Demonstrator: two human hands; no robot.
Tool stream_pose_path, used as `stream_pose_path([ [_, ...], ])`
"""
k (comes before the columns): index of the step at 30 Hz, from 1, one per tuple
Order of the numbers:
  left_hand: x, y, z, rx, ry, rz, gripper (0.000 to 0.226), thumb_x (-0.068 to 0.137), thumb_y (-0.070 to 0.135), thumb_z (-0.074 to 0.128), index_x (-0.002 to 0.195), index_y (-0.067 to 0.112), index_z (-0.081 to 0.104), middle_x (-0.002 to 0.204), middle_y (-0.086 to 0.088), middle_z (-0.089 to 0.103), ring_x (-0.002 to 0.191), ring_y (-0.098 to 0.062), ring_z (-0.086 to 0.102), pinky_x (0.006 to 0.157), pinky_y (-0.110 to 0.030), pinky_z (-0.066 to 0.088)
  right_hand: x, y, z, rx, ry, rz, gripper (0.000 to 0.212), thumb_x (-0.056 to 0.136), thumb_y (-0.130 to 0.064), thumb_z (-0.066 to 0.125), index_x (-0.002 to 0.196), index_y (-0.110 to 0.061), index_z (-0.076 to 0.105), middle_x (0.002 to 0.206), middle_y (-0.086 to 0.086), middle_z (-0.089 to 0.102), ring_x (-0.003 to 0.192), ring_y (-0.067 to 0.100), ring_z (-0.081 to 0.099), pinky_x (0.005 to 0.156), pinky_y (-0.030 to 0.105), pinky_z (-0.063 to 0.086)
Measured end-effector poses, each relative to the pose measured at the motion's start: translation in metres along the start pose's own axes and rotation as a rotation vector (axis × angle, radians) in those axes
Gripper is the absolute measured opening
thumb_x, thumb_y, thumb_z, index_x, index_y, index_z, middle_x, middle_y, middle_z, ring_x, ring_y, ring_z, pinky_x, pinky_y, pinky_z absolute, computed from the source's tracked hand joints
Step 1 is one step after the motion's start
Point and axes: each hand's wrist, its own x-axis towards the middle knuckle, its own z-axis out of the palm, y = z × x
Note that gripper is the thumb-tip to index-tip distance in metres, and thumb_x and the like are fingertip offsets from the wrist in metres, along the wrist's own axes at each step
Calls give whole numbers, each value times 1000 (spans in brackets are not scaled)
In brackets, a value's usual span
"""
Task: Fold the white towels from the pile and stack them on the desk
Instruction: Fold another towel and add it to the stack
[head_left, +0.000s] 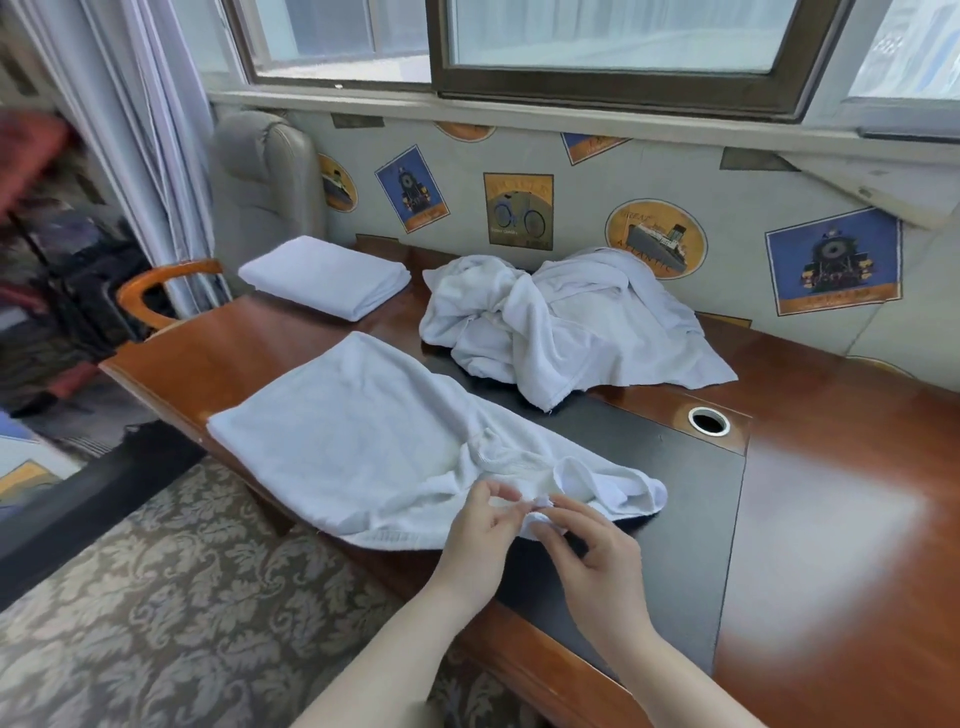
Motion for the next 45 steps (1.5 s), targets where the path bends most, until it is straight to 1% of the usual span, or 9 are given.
stream_pose_path([
  [6,-16,-26,4,579,596,377,13,83,27,71,78,24,59,89,15,55,88,-8,47,76,-26,34,15,0,-9,218,-34,184,22,86,-17,73,78,-37,79,88,-17,75,113,-12,56,92,20,42],
  [14,-1,-34,-6,-705,302,-543,23,99,28,54,104,11,68,101,-13,73,92,-25,71,71,-38,56,1,14,-12,175,-175,118,16,77,-10,80,71,-25,79,90,-6,75,94,8,68,84,29,50],
  [17,6,-42,-11,-826,295,-668,16,95,16,57,102,5,66,102,-20,70,93,-30,67,65,-37,55,-10,23,-13,103,-206,95,28,67,-3,84,63,-30,76,77,-11,72,76,-2,66,72,14,48],
  [23,8,-57,-9,-1110,326,-785,5,92,-4,54,91,-3,59,77,-15,63,71,-25,56,40,-30,54,-12,32,-15,138,-278,128,5,61,-22,79,61,-24,75,65,-6,66,62,3,56,62,19,42],
  [27,14,-56,-10,-1175,289,-754,6,92,1,57,93,2,62,68,-12,68,61,-21,58,41,-25,51,-10,32,-17,175,-234,191,9,61,-18,86,64,-19,78,70,-1,70,63,7,56,61,26,44],
  [30,17,-51,-10,-1193,290,-744,8,94,8,55,95,6,63,69,-11,71,55,-23,62,40,-24,49,-9,32,-17,102,-118,213,24,62,-7,90,63,-28,79,77,-8,74,69,1,64,62,14,48],
  [39,20,-38,-11,-1129,625,-899,26,94,28,47,86,6,60,50,-6,49,44,-19,41,37,-22,44,-4,17,-8,76,187,321,32,55,-8,93,55,-34,75,84,-22,73,88,-11,63,77,4,41],
  [42,15,-38,-18,-1020,675,-807,34,97,24,40,75,4,56,43,-5,45,40,-17,39,45,-27,43,0,15,-13,92,135,315,22,60,-13,91,57,-27,74,82,-15,72,91,-4,65,80,12,41],
  [45,7,-35,-21,-917,700,-716,31,97,26,47,76,4,54,63,-7,46,48,-18,40,52,-32,47,5,7,-13,124,-19,210,29,73,-13,84,58,-22,61,69,-9,63,75,6,62,73,18,43],
])
